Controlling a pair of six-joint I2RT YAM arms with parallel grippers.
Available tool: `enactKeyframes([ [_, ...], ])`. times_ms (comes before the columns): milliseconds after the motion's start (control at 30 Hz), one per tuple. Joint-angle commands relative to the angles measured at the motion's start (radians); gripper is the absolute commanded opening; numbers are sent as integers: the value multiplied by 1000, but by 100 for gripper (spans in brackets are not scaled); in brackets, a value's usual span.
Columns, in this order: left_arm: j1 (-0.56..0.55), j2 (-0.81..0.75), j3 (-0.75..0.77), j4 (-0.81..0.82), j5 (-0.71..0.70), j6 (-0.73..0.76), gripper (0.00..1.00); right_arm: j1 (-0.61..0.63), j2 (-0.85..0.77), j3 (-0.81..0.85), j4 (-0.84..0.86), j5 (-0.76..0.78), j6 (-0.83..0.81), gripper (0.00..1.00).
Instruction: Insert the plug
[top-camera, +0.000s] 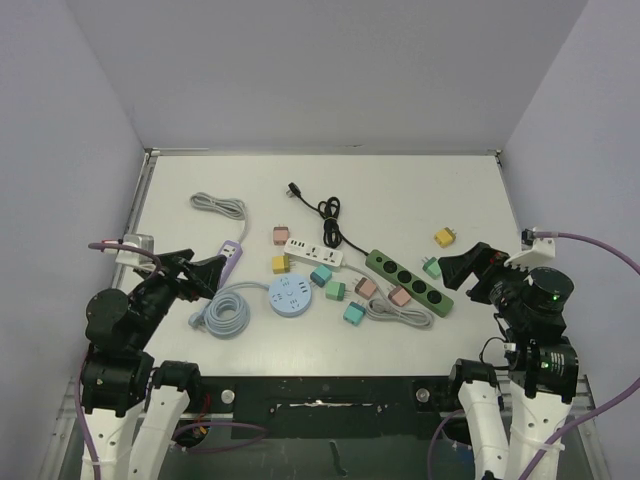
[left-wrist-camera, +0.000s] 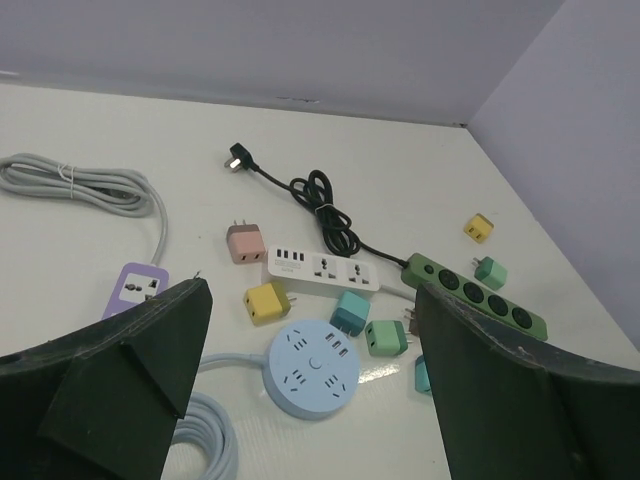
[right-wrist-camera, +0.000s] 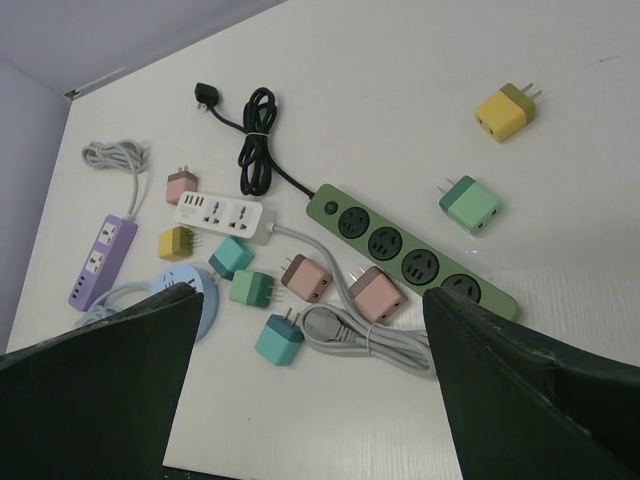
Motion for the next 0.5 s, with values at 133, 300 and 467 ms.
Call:
enactKeyframes([
  [133,-3,45,-50,156,22,-32,82,-9,69,-15,79,-45,-7,98],
  [300,-4,92,-98,238,75,-97,82,-10,98,-31,77,-28,-20,98],
  [467,-4,113,-145,272,68,-132,82,-10,118,-84,132,-37,5,98],
])
